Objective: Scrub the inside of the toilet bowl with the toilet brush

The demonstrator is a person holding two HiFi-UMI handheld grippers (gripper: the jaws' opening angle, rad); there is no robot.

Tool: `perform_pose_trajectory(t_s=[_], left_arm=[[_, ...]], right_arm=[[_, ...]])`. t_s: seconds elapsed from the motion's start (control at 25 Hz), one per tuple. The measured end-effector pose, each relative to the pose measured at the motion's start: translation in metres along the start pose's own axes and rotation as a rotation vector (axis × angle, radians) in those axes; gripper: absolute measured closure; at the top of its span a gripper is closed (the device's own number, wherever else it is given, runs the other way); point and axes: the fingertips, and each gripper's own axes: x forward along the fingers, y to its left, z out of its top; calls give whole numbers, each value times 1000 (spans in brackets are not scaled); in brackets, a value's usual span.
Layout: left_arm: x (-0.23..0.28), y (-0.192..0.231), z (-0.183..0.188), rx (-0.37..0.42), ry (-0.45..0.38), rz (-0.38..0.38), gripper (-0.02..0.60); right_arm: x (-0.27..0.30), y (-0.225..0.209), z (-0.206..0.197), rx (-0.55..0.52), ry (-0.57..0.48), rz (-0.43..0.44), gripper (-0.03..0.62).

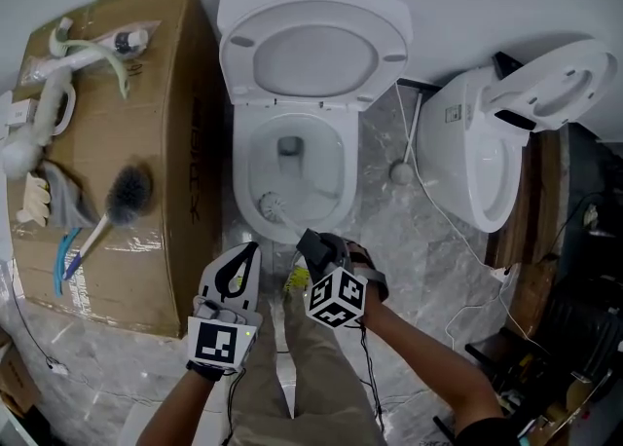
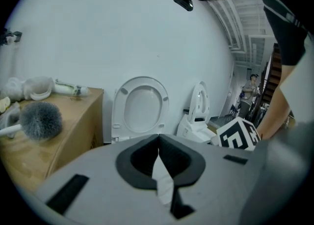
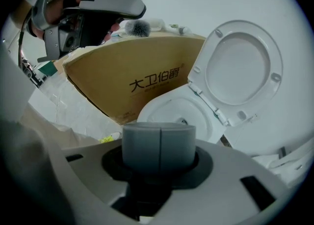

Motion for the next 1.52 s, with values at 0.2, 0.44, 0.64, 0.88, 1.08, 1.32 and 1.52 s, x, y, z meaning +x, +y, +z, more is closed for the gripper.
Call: perform_pose_trajectory(t_s=[0.2, 0.44, 0.64, 0.88, 1.08, 1.32, 1.52], left_arm=[[-1, 3, -2, 7, 5, 6, 569], [-1, 4, -1, 23, -7, 7, 569], [-1, 4, -3, 15, -1, 7, 569], [-1, 2, -7, 1, 5, 15, 569], [-4, 7, -10, -11, 6, 30, 569], [-13, 13, -25, -10, 32, 48, 569], [-12, 8, -30, 9, 40, 34, 569]], right_arm=[[4, -8, 13, 14, -18, 6, 445], [18, -19, 27, 6, -33, -17, 445], [34, -42, 46, 36, -59, -59, 445], [54, -76, 68, 21, -68, -118, 445], [69, -110, 73, 7, -62, -173, 445], [74, -140, 64, -20, -26, -231, 445], [72, -153, 45, -21, 13, -264, 444]])
